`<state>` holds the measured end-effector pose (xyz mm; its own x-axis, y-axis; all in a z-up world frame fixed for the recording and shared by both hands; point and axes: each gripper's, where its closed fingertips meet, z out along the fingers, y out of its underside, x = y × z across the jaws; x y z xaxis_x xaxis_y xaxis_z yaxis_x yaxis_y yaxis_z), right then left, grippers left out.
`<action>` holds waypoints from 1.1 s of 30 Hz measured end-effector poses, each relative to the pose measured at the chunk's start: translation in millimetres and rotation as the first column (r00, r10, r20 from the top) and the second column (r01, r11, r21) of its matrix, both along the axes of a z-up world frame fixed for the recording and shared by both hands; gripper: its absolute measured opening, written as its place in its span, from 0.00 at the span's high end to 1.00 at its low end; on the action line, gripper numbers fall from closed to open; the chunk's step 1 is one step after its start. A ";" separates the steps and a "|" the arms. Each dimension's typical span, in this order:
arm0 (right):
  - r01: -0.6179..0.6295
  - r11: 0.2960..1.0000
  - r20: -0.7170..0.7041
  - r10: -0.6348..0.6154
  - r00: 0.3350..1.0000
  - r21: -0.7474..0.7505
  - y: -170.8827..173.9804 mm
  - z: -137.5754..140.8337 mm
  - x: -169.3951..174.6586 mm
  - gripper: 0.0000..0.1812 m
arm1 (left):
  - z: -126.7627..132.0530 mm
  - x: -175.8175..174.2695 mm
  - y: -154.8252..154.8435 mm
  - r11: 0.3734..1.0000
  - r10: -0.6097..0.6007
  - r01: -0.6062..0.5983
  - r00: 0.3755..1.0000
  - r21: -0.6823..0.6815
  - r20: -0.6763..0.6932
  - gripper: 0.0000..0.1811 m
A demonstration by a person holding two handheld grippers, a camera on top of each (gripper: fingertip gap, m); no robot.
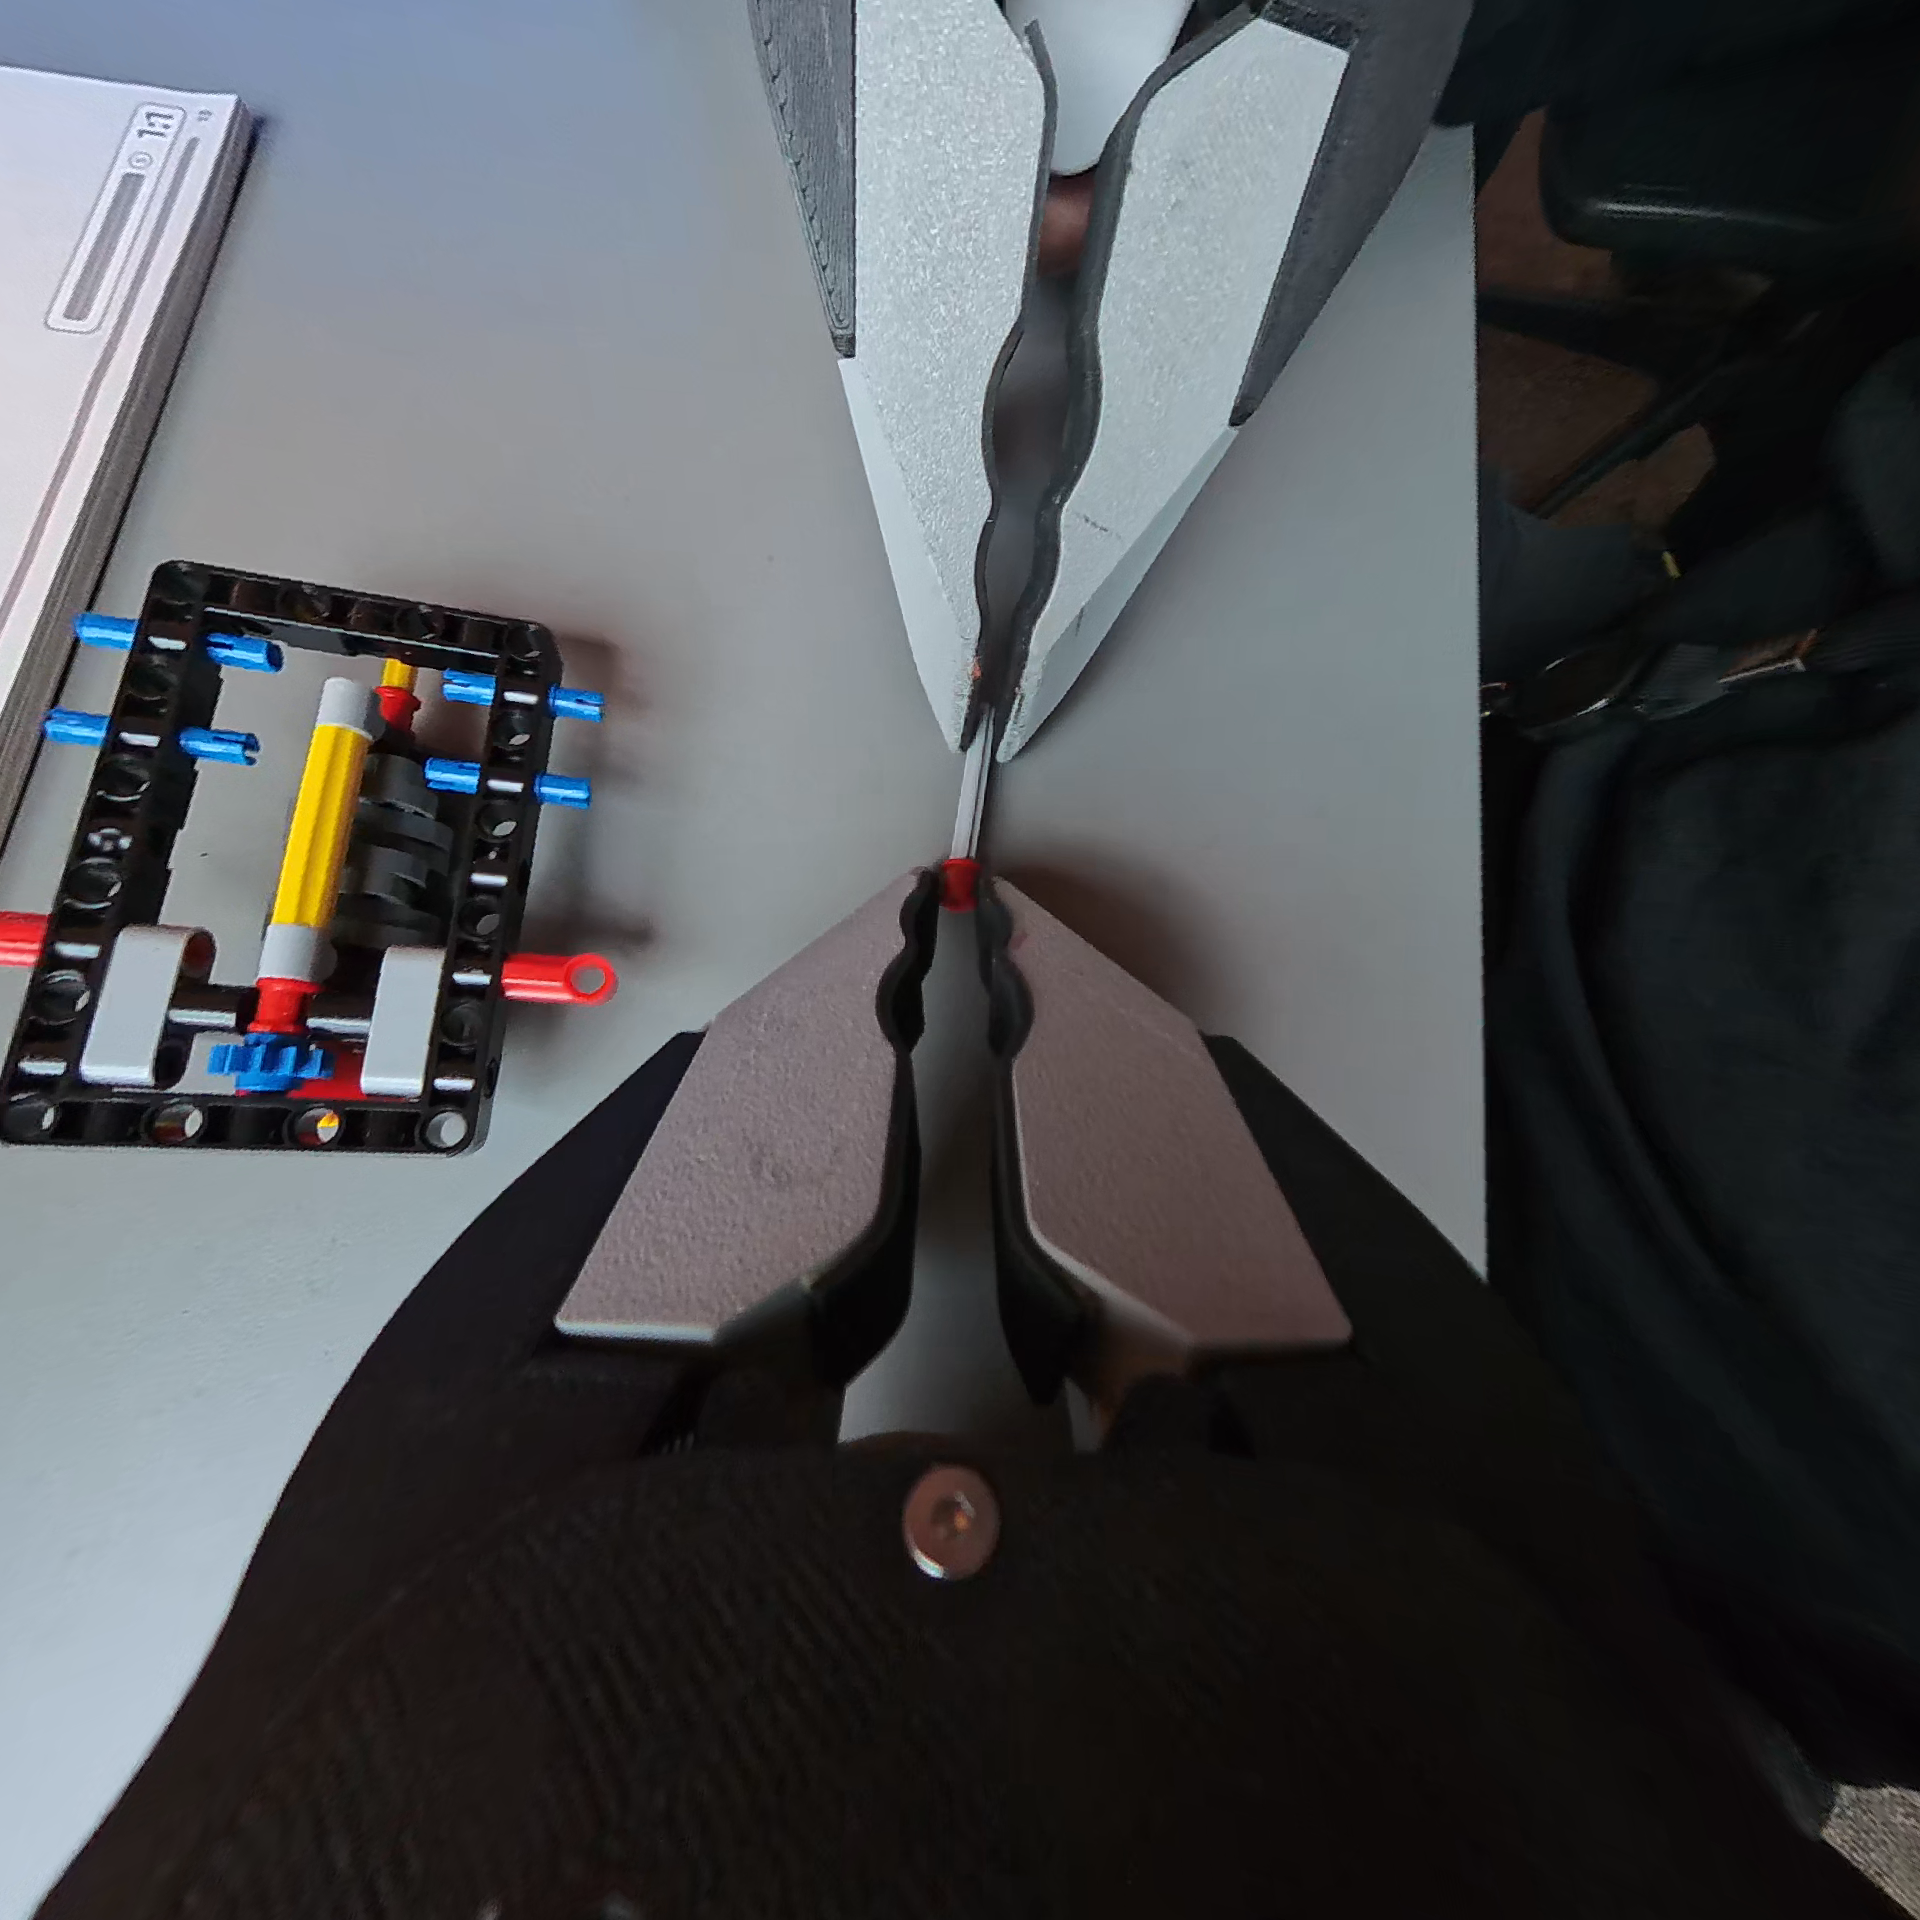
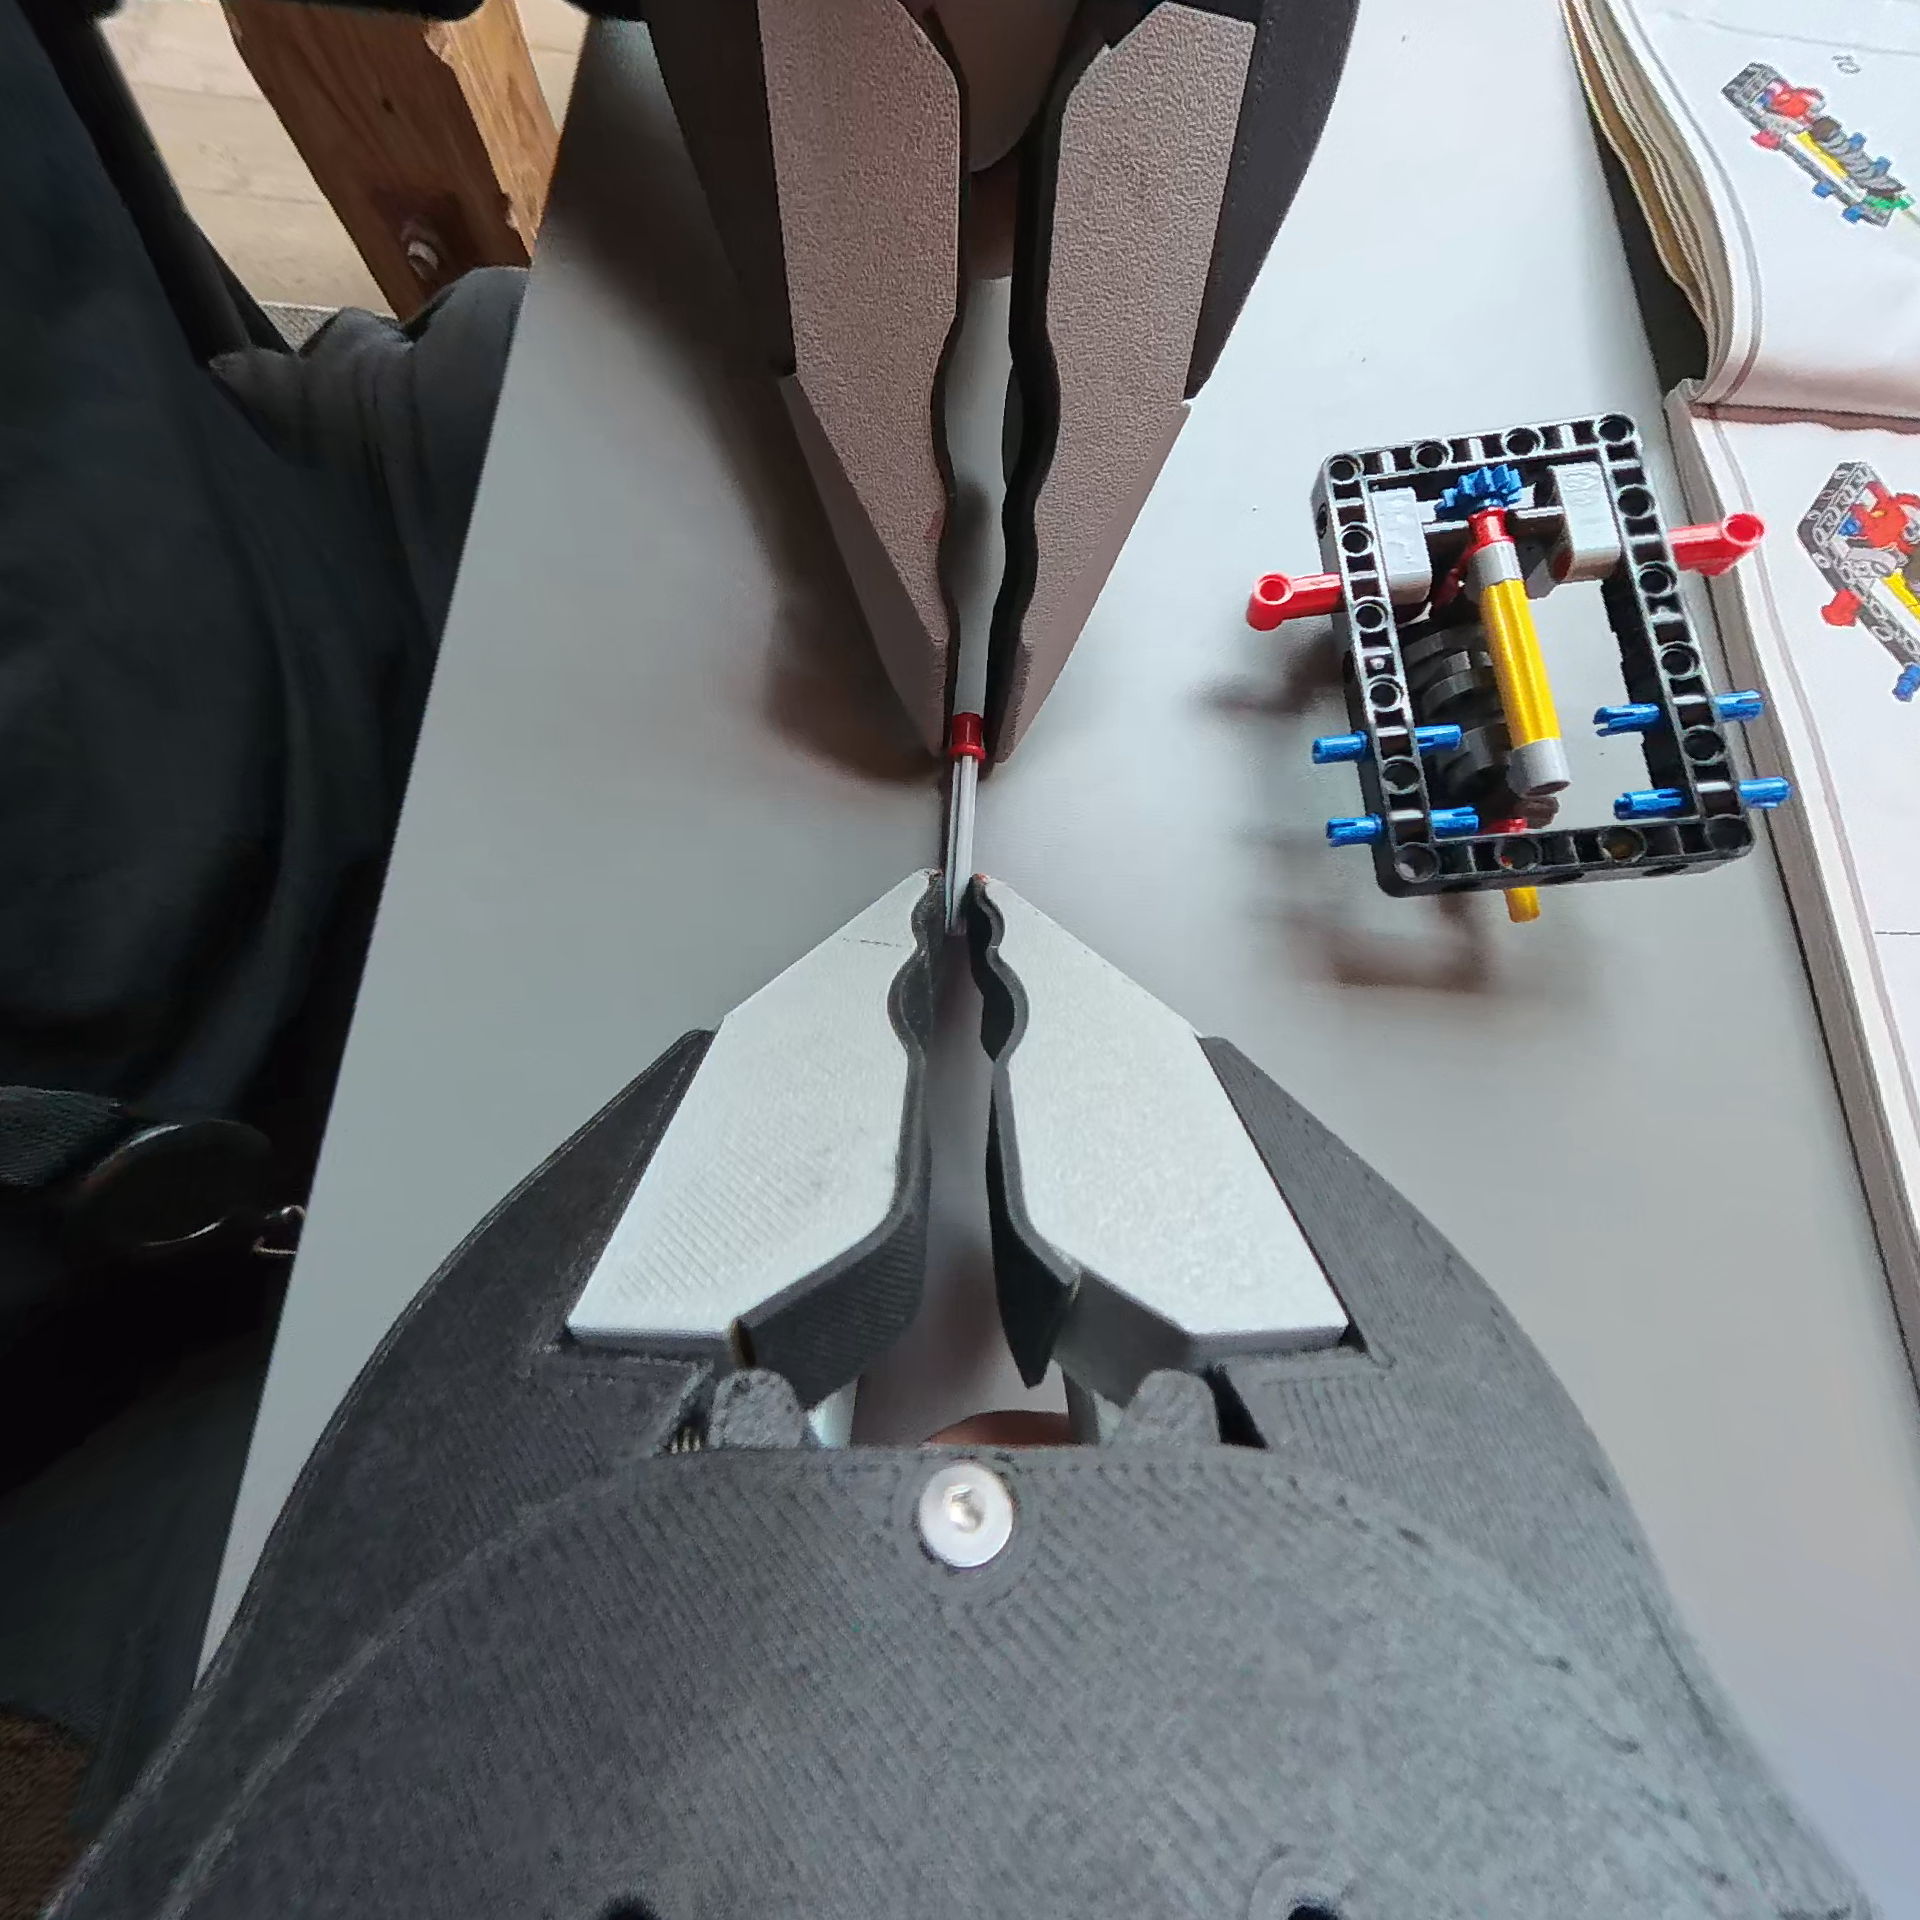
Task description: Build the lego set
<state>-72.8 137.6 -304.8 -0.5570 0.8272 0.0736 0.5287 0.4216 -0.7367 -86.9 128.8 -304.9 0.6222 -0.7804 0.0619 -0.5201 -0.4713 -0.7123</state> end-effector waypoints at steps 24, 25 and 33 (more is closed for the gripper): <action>-0.003 0.997 0.024 0.005 1.000 -0.078 8.3 3.3 -21.5 0.94 | 0.9 -22.9 9.9 0.997 0.002 0.003 0.997 -0.073 0.076 0.97; 0.000 0.996 0.014 0.001 1.000 -0.085 9.1 5.2 -21.0 0.93 | 0.9 -23.0 10.0 0.997 0.004 0.002 0.997 -0.075 0.079 0.97; 0.050 0.989 0.010 -0.049 0.999 -0.138 23.4 10.2 -7.0 0.98 | 0.9 -23.4 10.2 0.996 0.010 -0.002 0.996 -0.086 0.089 0.97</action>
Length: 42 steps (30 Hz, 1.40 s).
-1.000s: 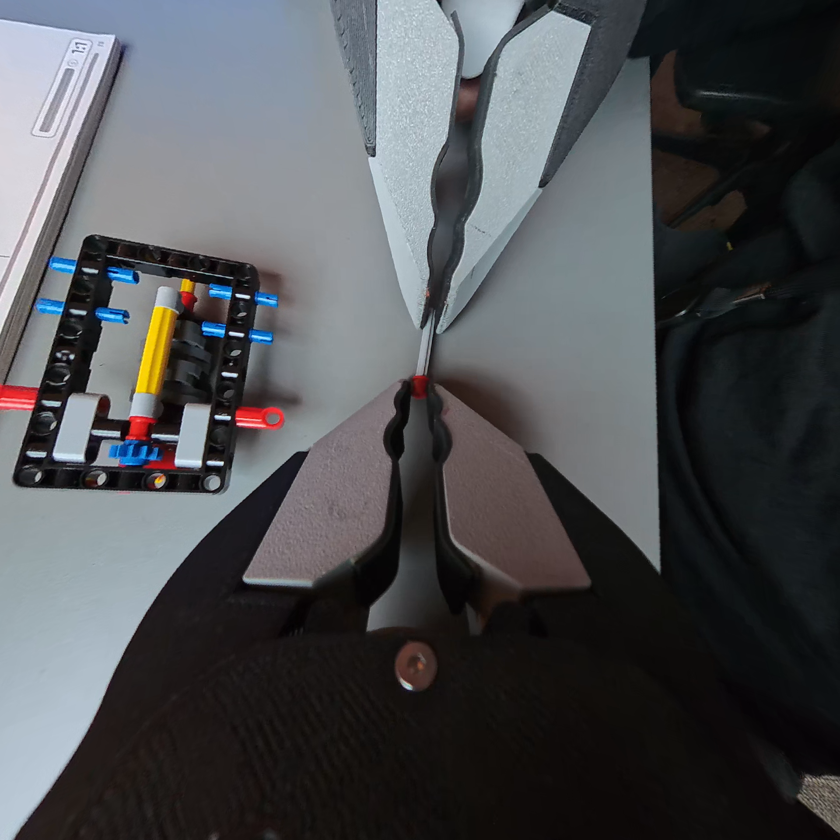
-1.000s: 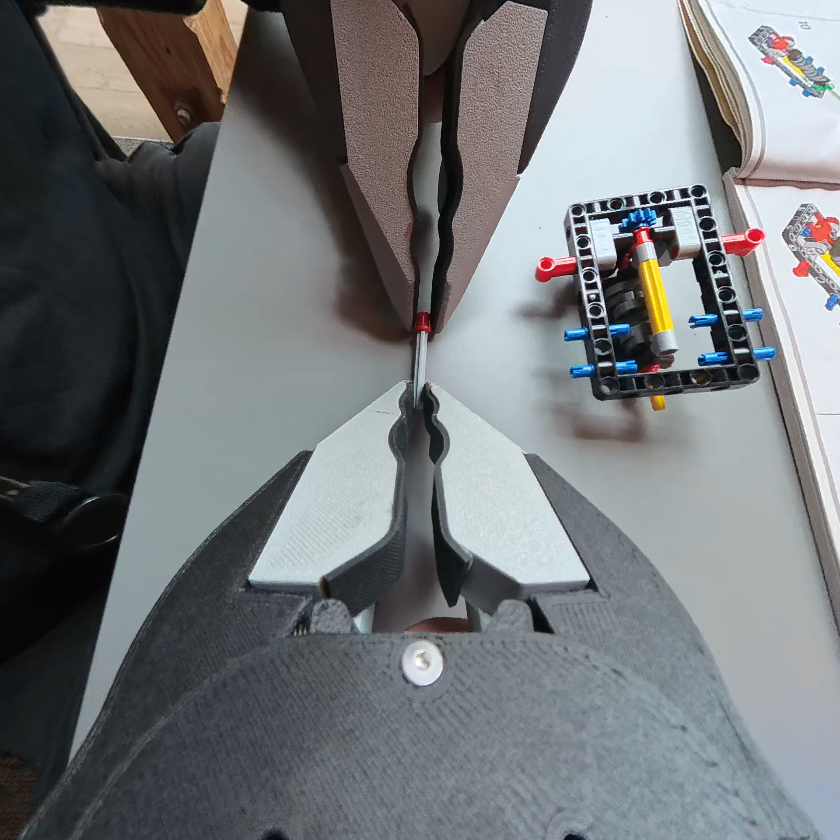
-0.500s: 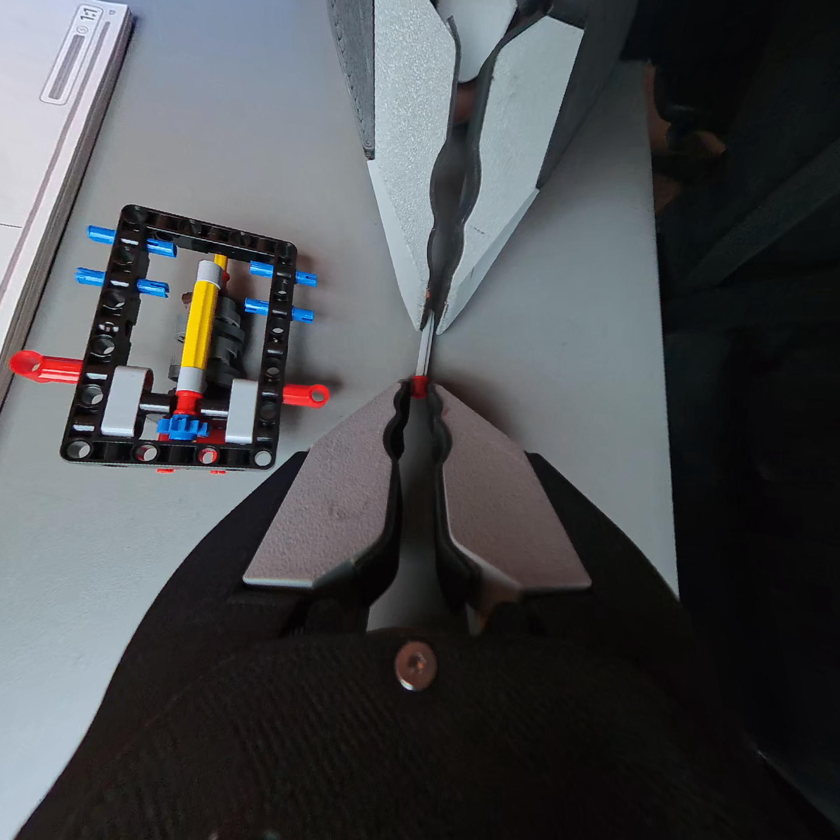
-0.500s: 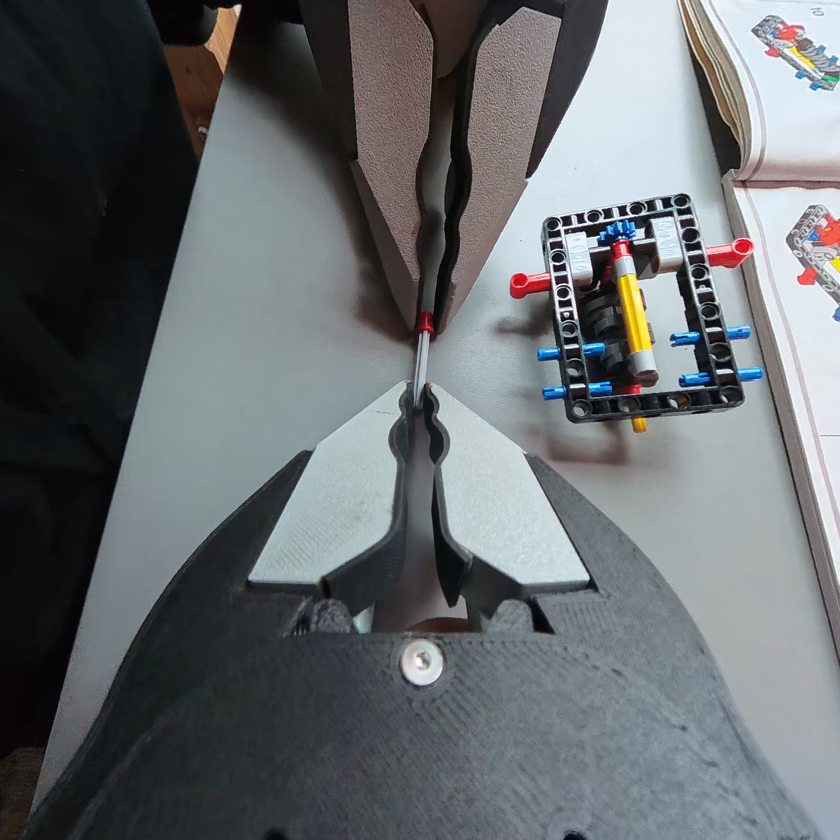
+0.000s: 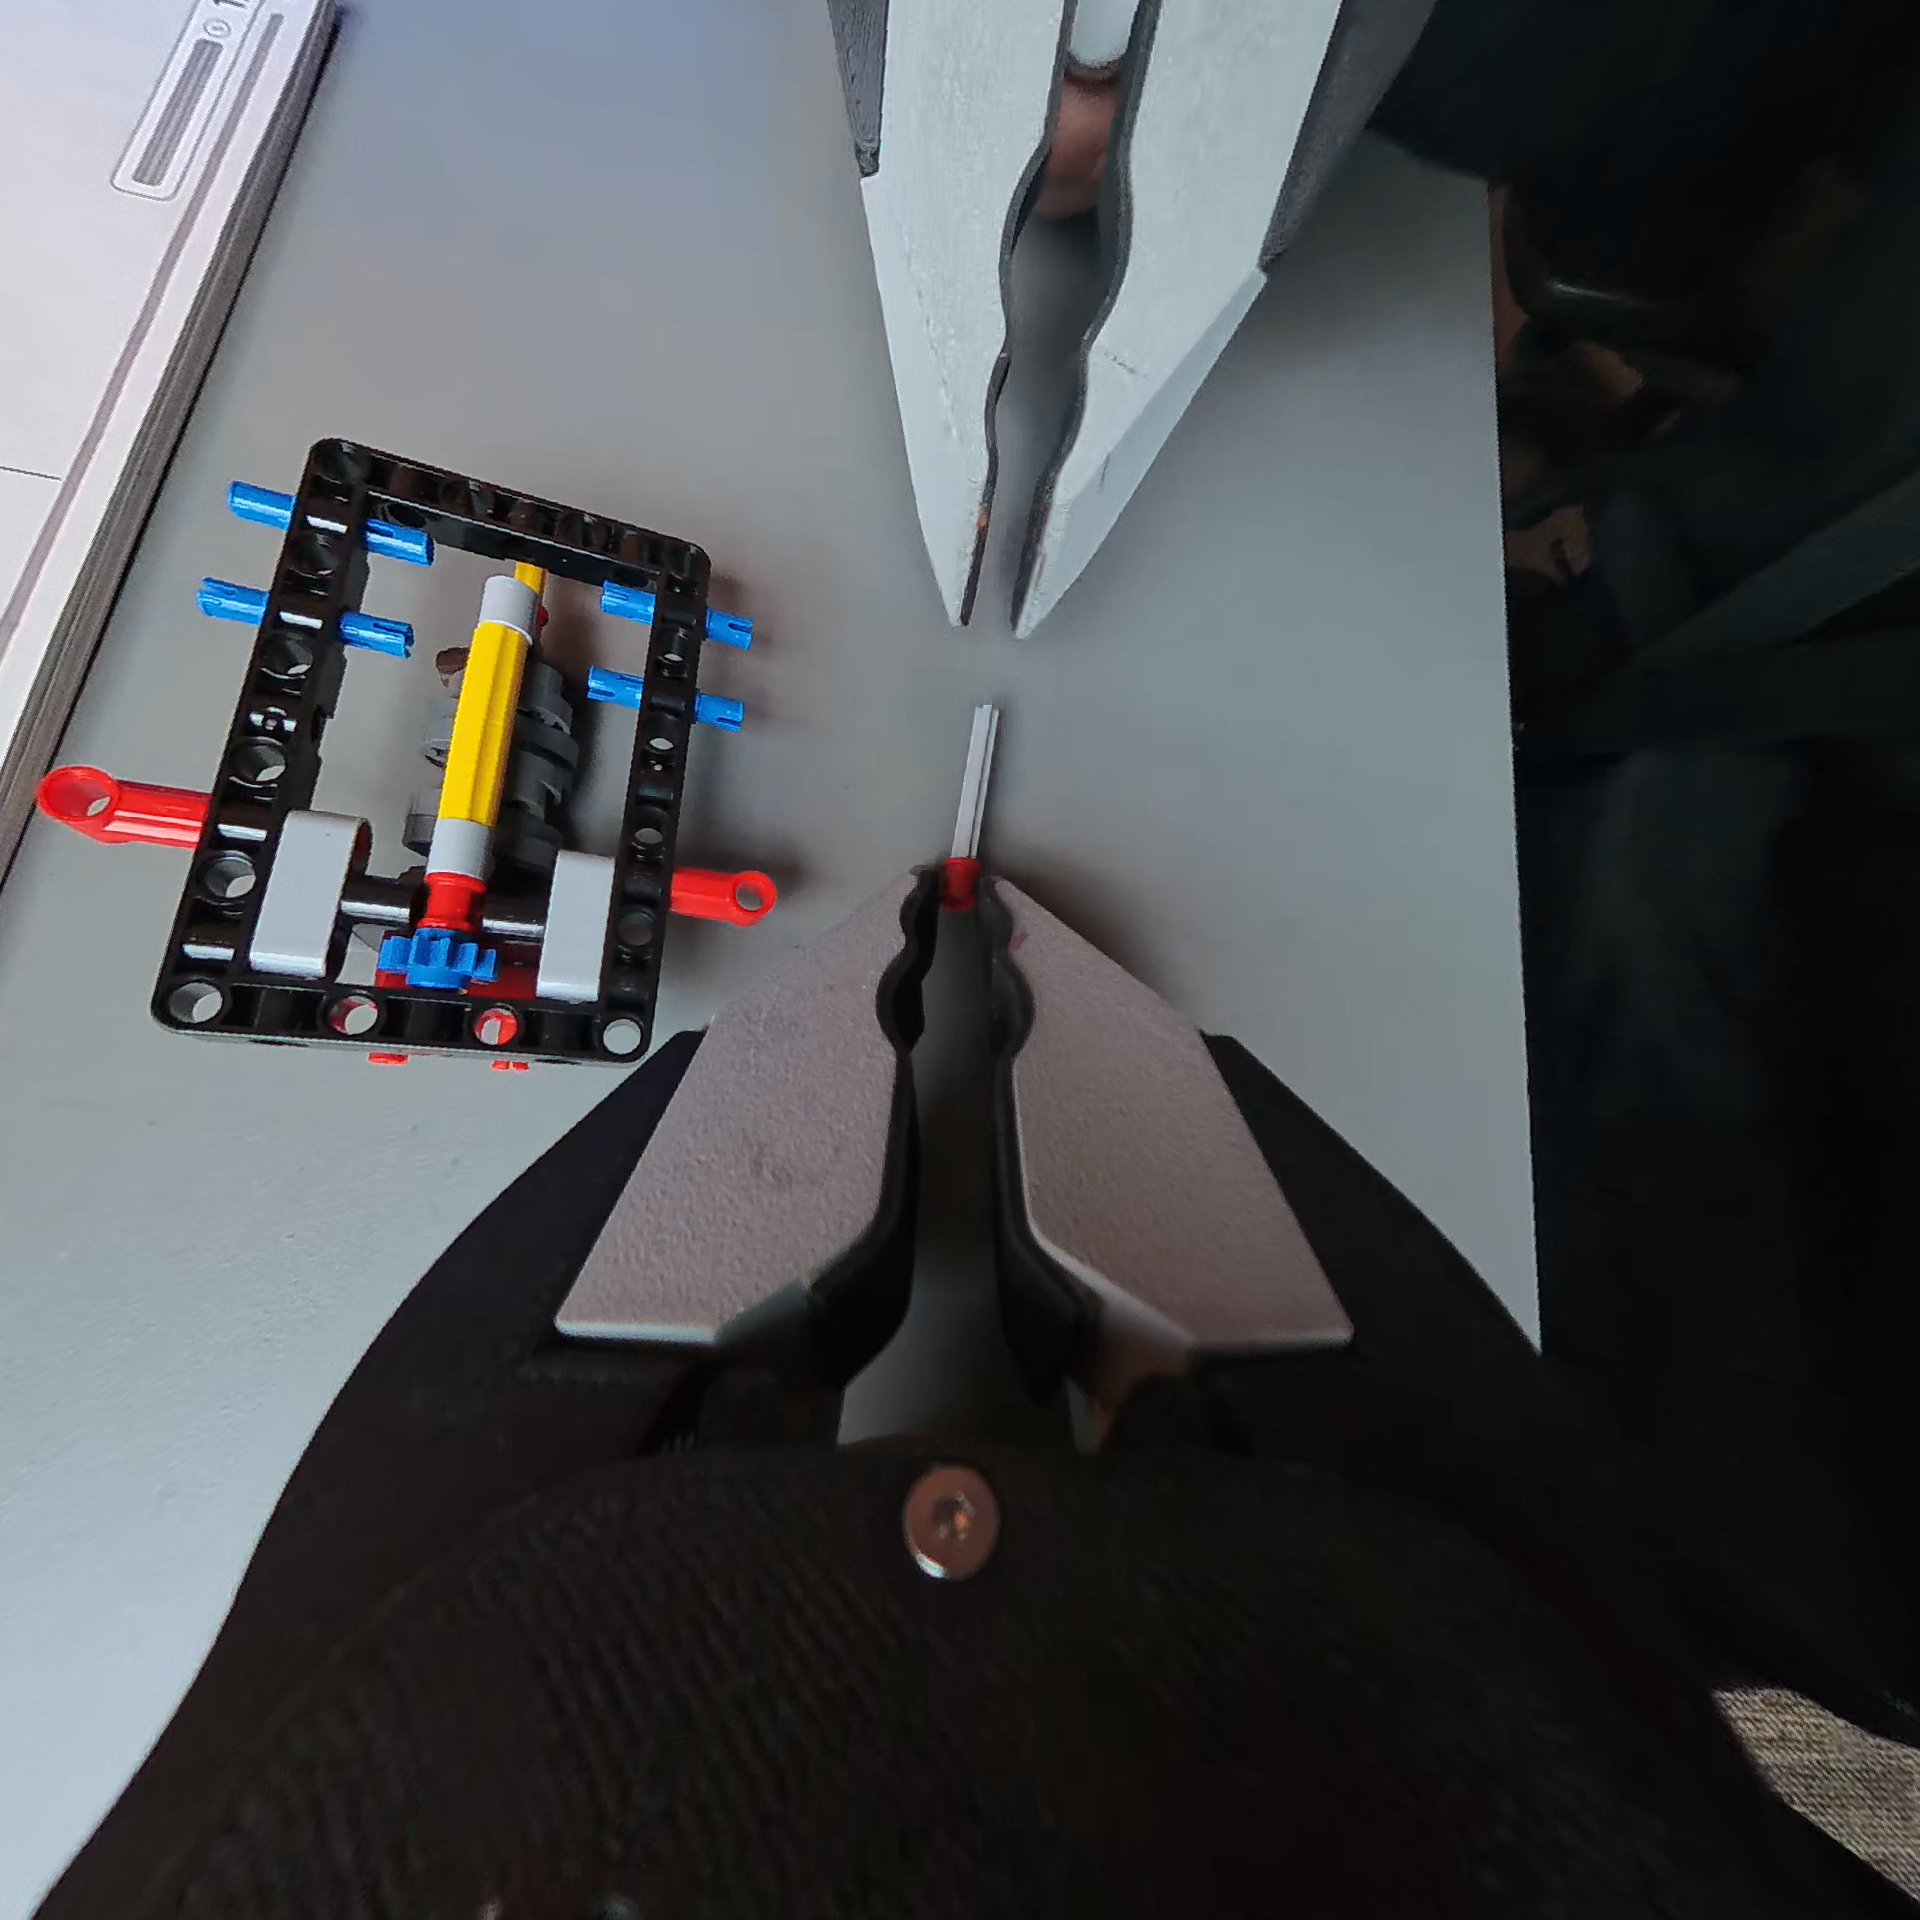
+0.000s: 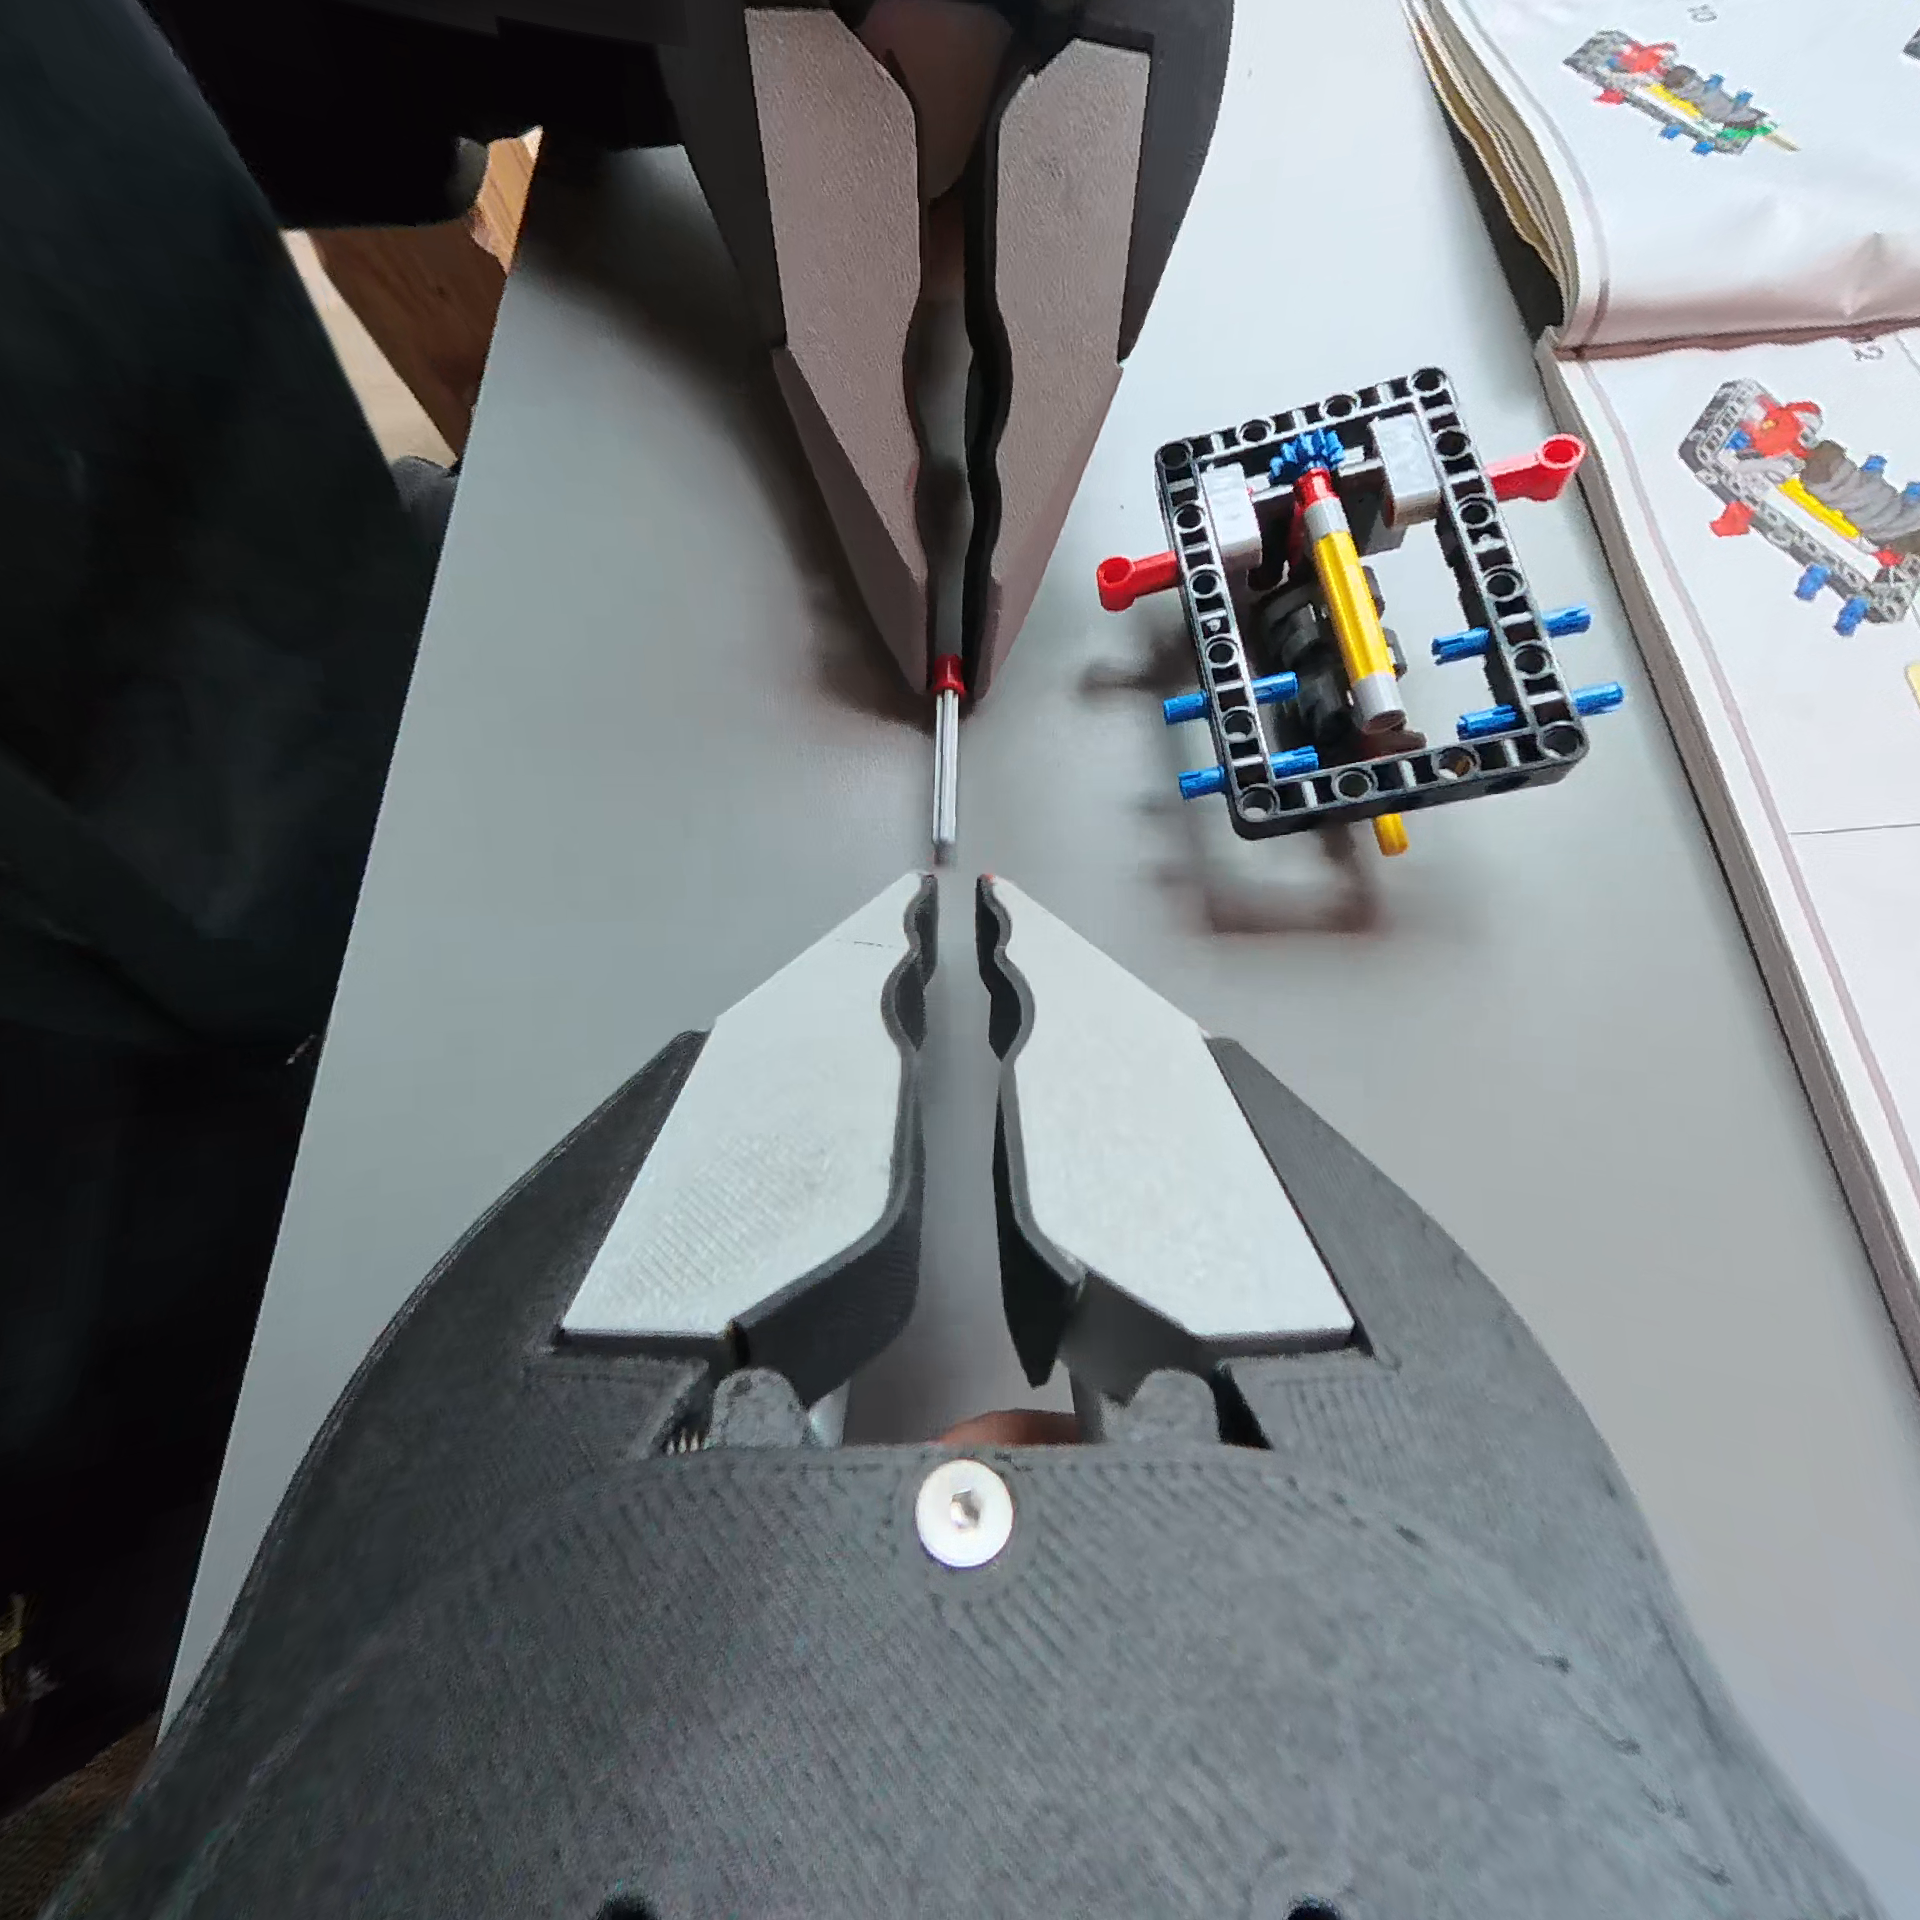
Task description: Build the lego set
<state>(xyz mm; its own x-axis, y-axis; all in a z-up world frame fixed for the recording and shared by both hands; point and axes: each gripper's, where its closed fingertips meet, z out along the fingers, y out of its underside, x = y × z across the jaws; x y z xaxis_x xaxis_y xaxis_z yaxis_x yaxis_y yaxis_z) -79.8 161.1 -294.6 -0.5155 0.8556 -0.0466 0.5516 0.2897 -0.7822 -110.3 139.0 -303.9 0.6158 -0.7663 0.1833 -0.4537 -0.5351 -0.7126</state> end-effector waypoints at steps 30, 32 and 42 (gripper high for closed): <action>-0.058 0.997 0.010 0.057 0.998 0.048 -22.1 -6.1 -8.9 1.00 | -1.5 13.5 -2.8 0.999 -0.045 0.045 0.999 0.015 -0.018 0.97; -0.059 0.997 0.010 0.059 0.998 0.046 -22.8 -5.8 -9.3 1.00 | -1.6 15.4 -2.6 0.999 -0.048 0.049 0.999 0.025 -0.025 0.97; -0.051 0.999 0.010 0.051 0.999 0.011 -16.9 -2.8 -4.8 0.94 | -1.4 14.4 -1.3 0.998 -0.037 0.039 0.998 0.053 -0.047 0.97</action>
